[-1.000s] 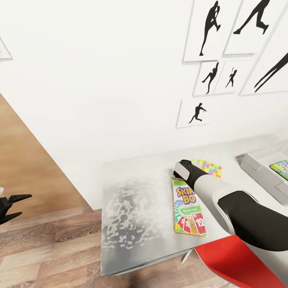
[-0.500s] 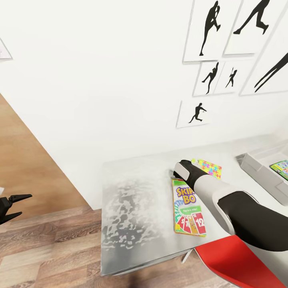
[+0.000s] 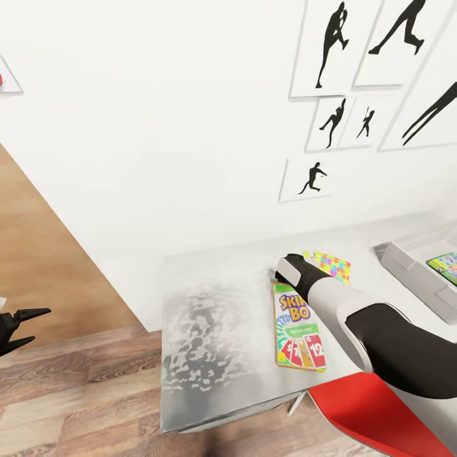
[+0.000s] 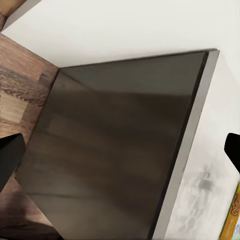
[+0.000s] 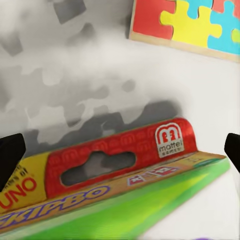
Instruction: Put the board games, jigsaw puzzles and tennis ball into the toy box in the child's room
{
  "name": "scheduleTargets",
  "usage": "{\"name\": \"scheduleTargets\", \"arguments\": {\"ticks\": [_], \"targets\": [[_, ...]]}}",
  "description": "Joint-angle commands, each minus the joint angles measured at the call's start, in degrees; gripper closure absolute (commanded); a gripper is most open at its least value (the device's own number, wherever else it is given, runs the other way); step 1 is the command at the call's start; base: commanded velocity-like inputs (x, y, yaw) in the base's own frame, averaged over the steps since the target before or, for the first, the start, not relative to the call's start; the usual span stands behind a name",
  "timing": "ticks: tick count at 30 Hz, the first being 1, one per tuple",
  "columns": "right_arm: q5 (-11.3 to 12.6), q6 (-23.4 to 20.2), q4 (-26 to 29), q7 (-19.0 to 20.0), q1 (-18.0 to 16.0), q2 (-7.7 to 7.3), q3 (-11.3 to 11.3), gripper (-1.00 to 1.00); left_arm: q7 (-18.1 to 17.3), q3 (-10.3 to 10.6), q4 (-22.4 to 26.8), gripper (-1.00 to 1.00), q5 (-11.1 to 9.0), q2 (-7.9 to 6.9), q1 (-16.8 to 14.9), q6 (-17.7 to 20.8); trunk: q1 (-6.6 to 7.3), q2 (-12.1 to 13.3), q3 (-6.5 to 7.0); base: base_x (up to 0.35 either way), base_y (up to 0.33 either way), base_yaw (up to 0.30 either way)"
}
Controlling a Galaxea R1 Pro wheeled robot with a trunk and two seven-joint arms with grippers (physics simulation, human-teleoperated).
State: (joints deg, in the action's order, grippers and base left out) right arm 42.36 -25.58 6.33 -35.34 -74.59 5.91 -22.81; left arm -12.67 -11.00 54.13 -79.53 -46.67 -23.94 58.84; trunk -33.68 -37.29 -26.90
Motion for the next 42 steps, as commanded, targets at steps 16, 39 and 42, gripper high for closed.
{"name": "scheduleTargets", "arguments": {"ticks": [16, 39, 42], "targets": [[0.4, -0.4, 0.1, -0.2, 0.0, -0.02, -0.5, -1.00, -0.5, -0.1, 0.0, -1.00, 0.6, 0.01, -0.1, 0.2, -0.01, -0.1, -0.07, -0.057, 0.000, 0.000], [0.4, -0.5, 0.1, -0.2, 0.0, 0.07, -0.5, -1.00, -0.5, -0.1, 0.0, -1.00, 0.6, 0.00, -0.1, 0.2, -0.01, -0.1, -0.07, -0.039, 0.026, 0.000], [0.4, -0.5, 0.1, -0.2, 0.0, 0.07, -0.5, -1.00, -0.5, -0.1, -0.1, -1.00, 0.6, 0.00, -0.1, 0.2, -0.01, -0.1, -0.07, -0.048, 0.001, 0.000]]}}
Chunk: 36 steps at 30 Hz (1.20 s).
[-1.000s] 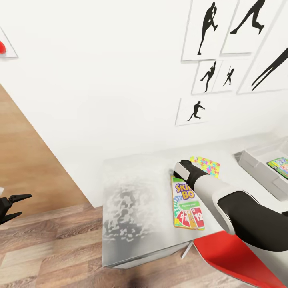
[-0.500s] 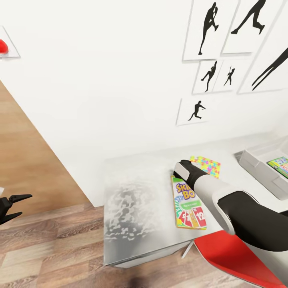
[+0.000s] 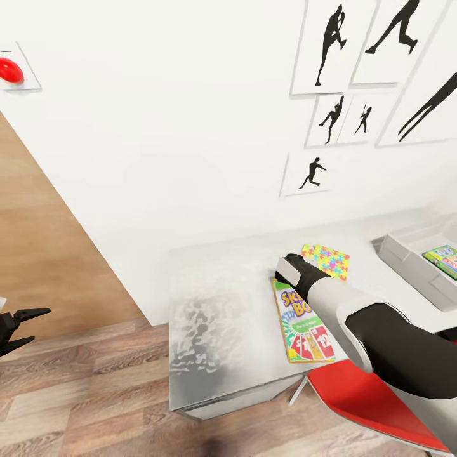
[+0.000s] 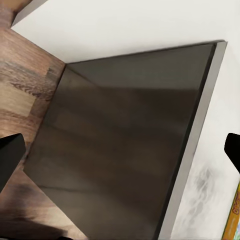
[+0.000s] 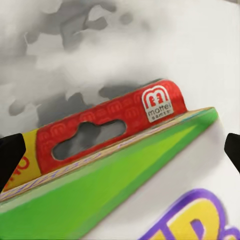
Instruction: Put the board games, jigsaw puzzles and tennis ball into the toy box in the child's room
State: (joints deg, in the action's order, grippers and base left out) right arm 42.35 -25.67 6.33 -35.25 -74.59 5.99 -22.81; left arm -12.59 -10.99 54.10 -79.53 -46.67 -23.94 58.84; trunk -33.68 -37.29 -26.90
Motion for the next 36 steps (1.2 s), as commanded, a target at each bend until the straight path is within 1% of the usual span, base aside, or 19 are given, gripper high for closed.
{"name": "scheduleTargets", "arguments": {"ticks": [1, 20, 36], "targets": [[0.4, -0.4, 0.1, -0.3, 0.0, -0.01, -0.5, -1.00, -0.6, -0.1, 0.0, -1.00, 0.6, 0.00, -0.1, 0.2, -0.01, -0.1, -0.07, -0.018, 0.000, 0.000], [0.4, -0.4, 0.1, -0.3, 0.0, -0.04, -0.5, -1.00, -0.6, 0.0, 0.0, -1.00, 0.6, 0.02, -0.1, 0.2, -0.01, -0.1, -0.07, -0.046, 0.008, 0.000], [0.4, -0.4, 0.1, -0.3, 0.0, -0.02, -0.5, -1.00, -0.6, 0.0, 0.0, -1.00, 0.6, 0.02, -0.1, 0.1, -0.01, -0.1, -0.07, -0.010, 0.061, 0.000]]}}
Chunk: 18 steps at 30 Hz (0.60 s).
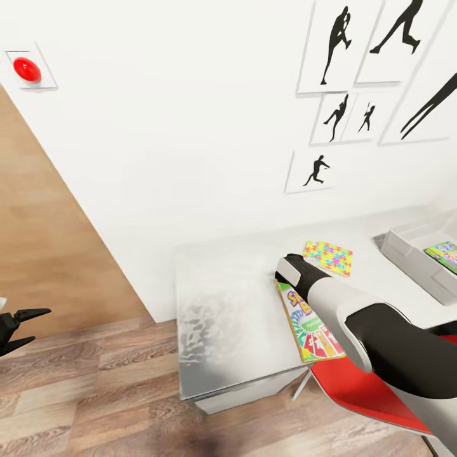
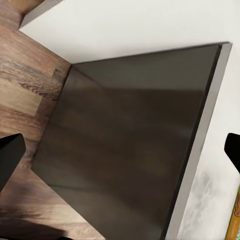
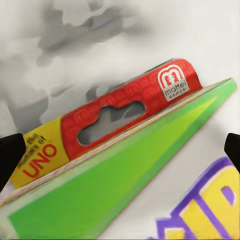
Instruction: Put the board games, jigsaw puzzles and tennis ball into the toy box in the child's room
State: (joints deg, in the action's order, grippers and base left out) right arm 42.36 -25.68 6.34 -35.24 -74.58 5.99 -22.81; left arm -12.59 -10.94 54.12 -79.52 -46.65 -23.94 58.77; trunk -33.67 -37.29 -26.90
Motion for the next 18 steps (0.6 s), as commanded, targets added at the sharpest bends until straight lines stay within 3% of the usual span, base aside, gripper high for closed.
{"name": "scheduleTargets", "arguments": {"ticks": [1, 18], "targets": [[0.3, -0.4, 0.1, -0.3, 0.0, -0.01, -0.5, -1.00, -0.6, -0.1, -0.1, -1.00, 0.6, 0.01, -0.1, 0.2, -0.02, -0.1, -0.07, 0.000, 0.140, 0.000], [0.3, -0.4, 0.1, -0.3, 0.0, -0.01, -0.5, -1.00, -0.6, -0.1, -0.1, -1.00, 0.6, 0.01, -0.1, 0.2, -0.02, -0.1, -0.07, -0.033, 0.027, 0.000]]}}
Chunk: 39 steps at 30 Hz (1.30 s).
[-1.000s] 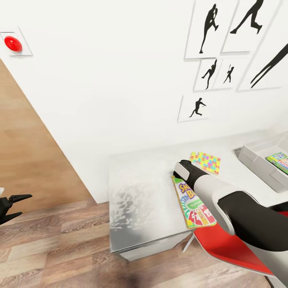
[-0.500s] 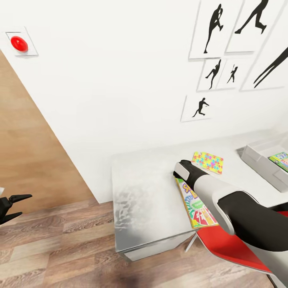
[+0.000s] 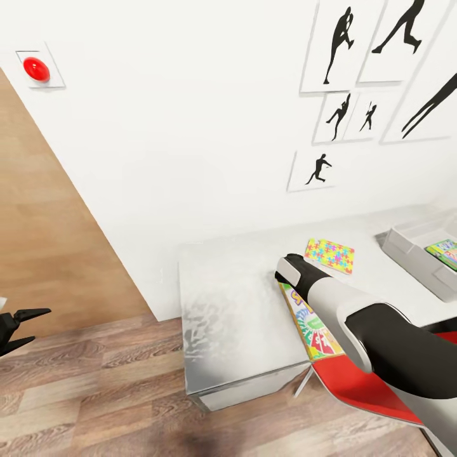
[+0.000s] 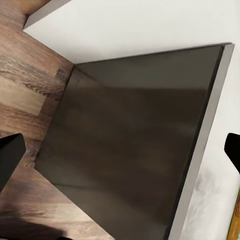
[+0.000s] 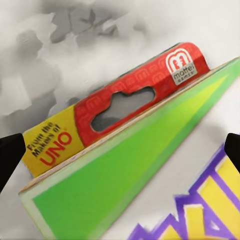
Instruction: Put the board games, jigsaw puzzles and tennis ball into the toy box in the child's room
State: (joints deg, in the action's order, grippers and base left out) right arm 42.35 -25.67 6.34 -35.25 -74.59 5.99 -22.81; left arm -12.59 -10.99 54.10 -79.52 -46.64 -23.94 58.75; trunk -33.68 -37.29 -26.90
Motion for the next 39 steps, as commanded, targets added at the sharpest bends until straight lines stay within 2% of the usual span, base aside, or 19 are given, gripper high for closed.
{"name": "scheduleTargets", "arguments": {"ticks": [1, 34, 39], "targets": [[0.4, -0.4, 0.1, -0.3, 0.0, -0.01, -0.5, -1.00, -0.6, -0.1, 0.0, -1.00, 0.6, 0.01, -0.1, 0.2, -0.01, -0.1, -0.07, -0.012, 0.003, 0.000], [0.4, -0.4, 0.1, -0.3, 0.0, -0.01, -0.5, -1.00, -0.6, 0.0, 0.0, -1.00, 0.6, 0.04, -0.1, 0.2, -0.01, -0.1, -0.07, -0.023, 0.014, 0.000], [0.4, -0.4, 0.1, -0.3, 0.0, -0.01, -0.5, -1.00, -0.6, 0.0, 0.0, -1.00, 0.6, 0.05, -0.1, 0.2, -0.01, -0.1, -0.07, 0.000, -0.113, 0.000]]}}
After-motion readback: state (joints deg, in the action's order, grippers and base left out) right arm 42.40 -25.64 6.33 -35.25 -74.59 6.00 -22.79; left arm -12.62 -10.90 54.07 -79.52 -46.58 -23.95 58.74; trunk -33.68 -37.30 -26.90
